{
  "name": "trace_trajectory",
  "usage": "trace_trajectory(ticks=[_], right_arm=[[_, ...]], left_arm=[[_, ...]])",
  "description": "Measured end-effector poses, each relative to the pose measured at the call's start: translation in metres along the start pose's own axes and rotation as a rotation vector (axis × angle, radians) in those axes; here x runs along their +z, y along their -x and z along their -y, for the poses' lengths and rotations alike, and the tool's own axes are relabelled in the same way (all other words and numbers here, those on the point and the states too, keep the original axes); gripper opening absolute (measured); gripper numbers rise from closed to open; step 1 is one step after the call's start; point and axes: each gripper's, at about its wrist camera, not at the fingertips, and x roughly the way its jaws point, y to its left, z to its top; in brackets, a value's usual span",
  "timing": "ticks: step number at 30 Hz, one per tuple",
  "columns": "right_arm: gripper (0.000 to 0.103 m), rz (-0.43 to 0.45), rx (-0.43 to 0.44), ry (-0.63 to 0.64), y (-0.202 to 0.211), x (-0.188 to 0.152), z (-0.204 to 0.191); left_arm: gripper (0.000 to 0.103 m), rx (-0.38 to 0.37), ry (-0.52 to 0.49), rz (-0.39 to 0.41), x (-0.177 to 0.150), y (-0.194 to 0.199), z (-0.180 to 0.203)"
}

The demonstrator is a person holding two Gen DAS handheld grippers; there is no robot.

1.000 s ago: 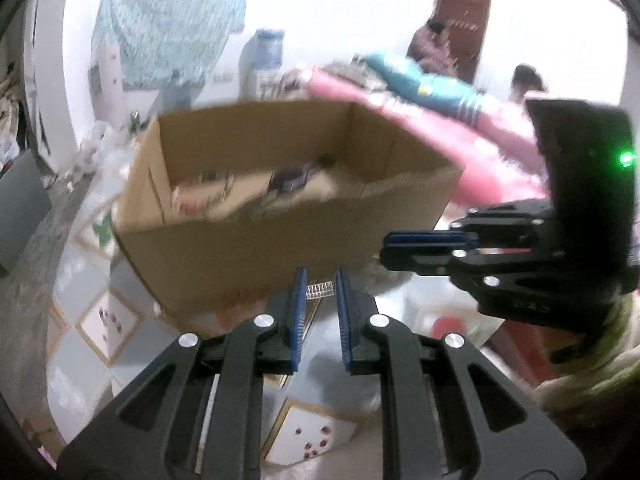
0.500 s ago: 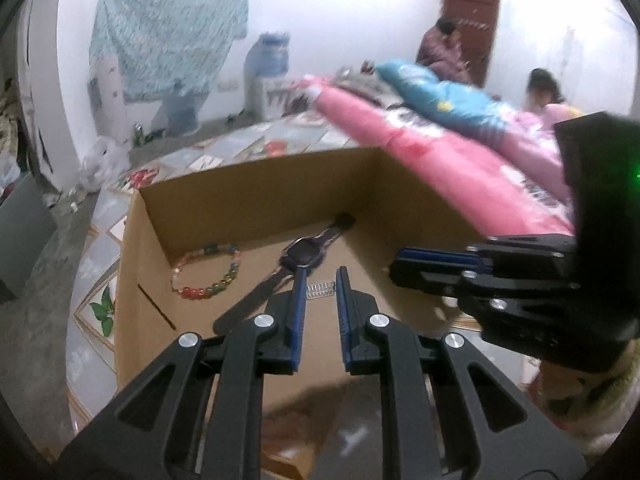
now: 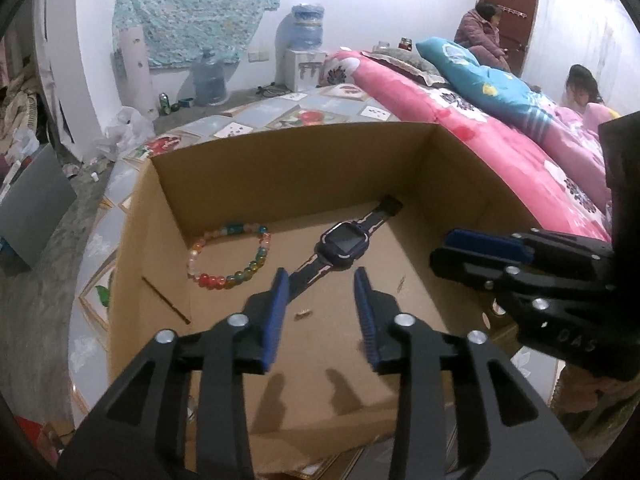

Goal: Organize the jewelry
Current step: 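Withdraw the left gripper from the box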

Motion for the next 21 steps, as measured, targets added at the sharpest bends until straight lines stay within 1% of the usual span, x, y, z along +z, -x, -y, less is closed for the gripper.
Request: trace_trajectory(ticks=[3,5,7,10,13,17,20,21], right_arm=[[0.033,0.041,0.011,-0.001,0.015,-0.002,-0.003],[0.038,0.063,0.020,0.002,0.023,-0.004,-0.006],[0.045,0.094,0.035,0.004,0.035,-0.007,-0.011],[0.053,0.132,0.050,0.014,0.052,-0.012,-0.018],[0.059,0.162,0.057,0.025,0.066,-0.015,-0.025],[0.066,0.177,0.064,0.020,0.079,-0.020,-0.030],[0.071,0.177,0.058,0.015,0.086,-0.025,-0.033],[0.072,0.175,0.054,0.015,0.088,-0.027,-0.034]], left_arm=[[0.043,0.016,-0.002,0.034,-0.003,0.014,0.000],[0.051,0.022,-0.005,0.064,-0.006,0.029,0.000],[0.054,0.023,-0.010,0.095,-0.011,0.043,0.001],[0.064,0.022,-0.020,0.137,-0.019,0.065,0.003],[0.069,0.015,-0.027,0.168,-0.031,0.084,0.005],[0.078,0.003,-0.028,0.173,-0.046,0.098,0.007],[0.083,-0.007,-0.032,0.164,-0.058,0.105,0.009],[0.084,-0.009,-0.034,0.159,-0.060,0.105,0.010]])
